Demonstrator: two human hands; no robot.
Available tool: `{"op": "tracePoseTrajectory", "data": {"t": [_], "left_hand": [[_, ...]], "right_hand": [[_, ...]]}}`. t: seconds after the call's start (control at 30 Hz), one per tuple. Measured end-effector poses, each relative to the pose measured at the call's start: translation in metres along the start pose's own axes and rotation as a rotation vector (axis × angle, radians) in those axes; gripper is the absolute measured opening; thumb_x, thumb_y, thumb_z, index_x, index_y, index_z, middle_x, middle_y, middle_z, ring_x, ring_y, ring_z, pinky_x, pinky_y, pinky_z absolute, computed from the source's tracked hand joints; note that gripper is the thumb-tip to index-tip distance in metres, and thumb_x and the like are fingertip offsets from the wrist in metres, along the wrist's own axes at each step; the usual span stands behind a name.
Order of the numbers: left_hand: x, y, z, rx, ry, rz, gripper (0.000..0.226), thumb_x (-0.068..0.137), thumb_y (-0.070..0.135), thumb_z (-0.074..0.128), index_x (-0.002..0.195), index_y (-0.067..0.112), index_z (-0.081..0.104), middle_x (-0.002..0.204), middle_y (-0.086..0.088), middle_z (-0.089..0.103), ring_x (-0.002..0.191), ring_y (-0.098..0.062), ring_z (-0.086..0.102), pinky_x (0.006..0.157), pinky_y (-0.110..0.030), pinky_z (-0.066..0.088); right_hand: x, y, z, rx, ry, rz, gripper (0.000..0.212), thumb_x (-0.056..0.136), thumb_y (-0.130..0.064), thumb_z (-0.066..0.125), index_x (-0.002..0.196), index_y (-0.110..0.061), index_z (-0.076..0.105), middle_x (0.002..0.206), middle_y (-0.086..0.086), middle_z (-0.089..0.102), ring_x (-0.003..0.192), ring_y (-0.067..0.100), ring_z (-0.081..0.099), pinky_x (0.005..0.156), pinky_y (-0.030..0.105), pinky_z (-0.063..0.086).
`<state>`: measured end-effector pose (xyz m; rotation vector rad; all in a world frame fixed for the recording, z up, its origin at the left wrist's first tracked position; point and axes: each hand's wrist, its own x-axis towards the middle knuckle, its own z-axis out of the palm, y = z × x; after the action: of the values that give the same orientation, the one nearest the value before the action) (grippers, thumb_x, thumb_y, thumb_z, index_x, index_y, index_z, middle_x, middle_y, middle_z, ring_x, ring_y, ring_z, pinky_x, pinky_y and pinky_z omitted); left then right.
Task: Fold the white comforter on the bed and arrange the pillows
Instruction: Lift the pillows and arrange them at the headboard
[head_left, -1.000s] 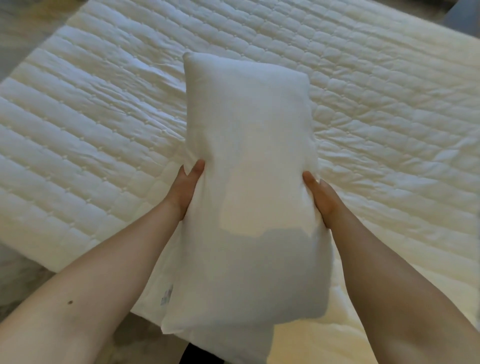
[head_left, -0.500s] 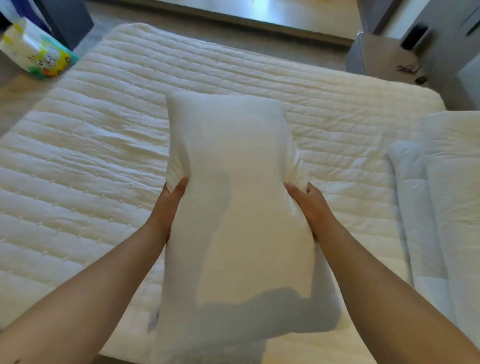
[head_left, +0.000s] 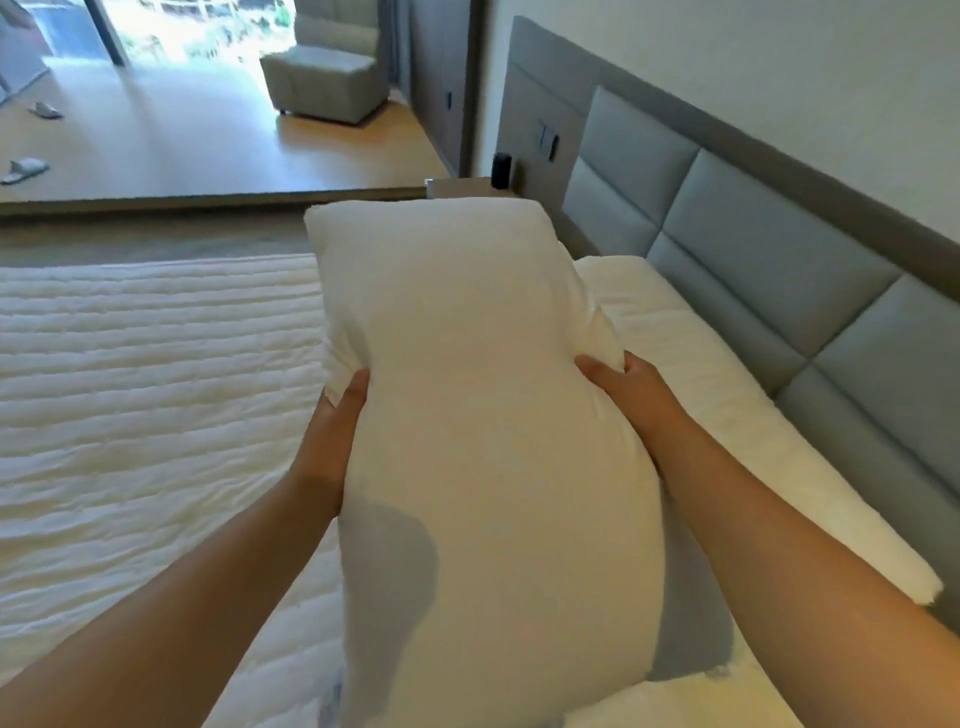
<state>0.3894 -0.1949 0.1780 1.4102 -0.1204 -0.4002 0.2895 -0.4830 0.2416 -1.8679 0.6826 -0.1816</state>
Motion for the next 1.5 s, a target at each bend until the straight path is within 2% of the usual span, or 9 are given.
{"op": "tracePoseTrajectory", "data": {"t": [0.2,0.4,0.53,0.67,0.83,1.03,1.2,1.37,1.5], "left_hand": [[0.044,0.01,0.157,-0.009,-0.258,0.062,0.041,0.104,0.042,0.043,0.136,0.02,0.055,0.121,-0.024,0.065,0.108,-0.046,0.064,0.087,-0.06,0.053],[0.088,0.012,0.295,-0.016,-0.189,-0.104,0.054,0.085,0.069,0.056,0.131,0.04,0.057,0.118,0.001,0.072,0.107,-0.026,0.069,0.091,-0.054,0.055],[0.112,-0.016,0.361,0.119,-0.13,-0.171,0.067,0.091,0.067,0.045,0.149,0.034,0.034,0.14,0.004,0.054,0.126,-0.025,0.055,0.105,-0.053,0.045],[0.104,-0.081,0.374,0.347,-0.216,-0.478,0.079,0.092,0.07,0.036,0.155,0.035,0.004,0.154,-0.004,0.035,0.12,-0.032,0.055,0.09,-0.05,0.053],[0.092,-0.135,0.38,0.289,-0.24,-0.643,0.072,0.087,0.077,0.035,0.145,0.033,0.033,0.131,-0.002,0.057,0.108,-0.025,0.062,0.084,-0.046,0.056],[0.107,-0.135,0.4,0.21,-0.145,-0.482,0.071,0.087,0.073,0.036,0.145,0.032,0.04,0.137,0.005,0.055,0.128,-0.023,0.052,0.108,-0.049,0.043],[0.125,-0.13,0.417,0.139,-0.16,-0.448,0.066,0.085,0.073,0.041,0.136,0.032,0.047,0.126,0.003,0.063,0.115,-0.02,0.061,0.098,-0.048,0.052],[0.124,-0.148,0.408,0.276,-0.232,-0.64,0.051,0.099,0.052,0.039,0.139,0.021,0.045,0.115,-0.01,0.065,0.098,-0.028,0.067,0.074,-0.043,0.062],[0.127,-0.152,0.402,0.365,-0.205,-0.499,0.043,0.103,0.041,0.037,0.136,0.015,0.047,0.12,-0.01,0.06,0.103,-0.028,0.063,0.06,-0.031,0.058]], "right_hand": [[0.051,0.02,-0.151,-0.03,0.171,-0.001,0.046,0.093,-0.037,0.061,0.133,-0.013,0.056,0.12,0.005,0.062,0.099,0.019,0.056,0.082,0.028,0.04],[0.117,0.026,-0.274,-0.156,0.29,-0.002,0.049,0.091,-0.045,0.061,0.132,-0.018,0.057,0.121,0.003,0.063,0.105,0.024,0.06,0.092,0.038,0.045],[0.167,0.055,-0.324,-0.425,0.358,0.055,0.056,0.096,-0.046,0.052,0.139,-0.009,0.048,0.131,0.011,0.056,0.116,0.031,0.054,0.091,0.037,0.041],[0.195,0.149,-0.331,-0.779,0.297,0.346,0.074,0.095,-0.06,0.038,0.143,-0.004,0.039,0.145,0.021,0.045,0.126,0.039,0.048,0.097,0.046,0.043],[0.193,0.243,-0.314,-0.698,0.249,0.458,0.075,0.097,-0.061,0.025,0.143,-0.003,0.037,0.14,0.022,0.049,0.124,0.038,0.05,0.098,0.045,0.043],[0.198,0.22,-0.316,-0.679,0.542,0.127,0.046,0.102,-0.045,0.028,0.099,-0.004,0.05,0.093,0.022,0.058,0.079,0.034,0.051,0.069,0.042,0.043],[0.196,0.174,-0.344,-0.661,0.796,-0.092,0.045,0.103,-0.042,0.03,0.085,-0.004,0.045,0.073,0.016,0.046,0.066,0.032,0.045,0.059,0.038,0.034],[0.206,0.23,-0.327,-0.831,0.529,0.254,0.049,0.102,-0.044,0.028,0.114,-0.002,0.05,0.106,0.028,0.061,0.096,0.043,0.059,0.067,0.041,0.039],[0.211,0.257,-0.313,-0.78,0.446,0.375,0.053,0.102,-0.047,0.022,0.116,-0.003,0.048,0.113,0.024,0.058,0.097,0.039,0.056,0.074,0.044,0.045]]}}
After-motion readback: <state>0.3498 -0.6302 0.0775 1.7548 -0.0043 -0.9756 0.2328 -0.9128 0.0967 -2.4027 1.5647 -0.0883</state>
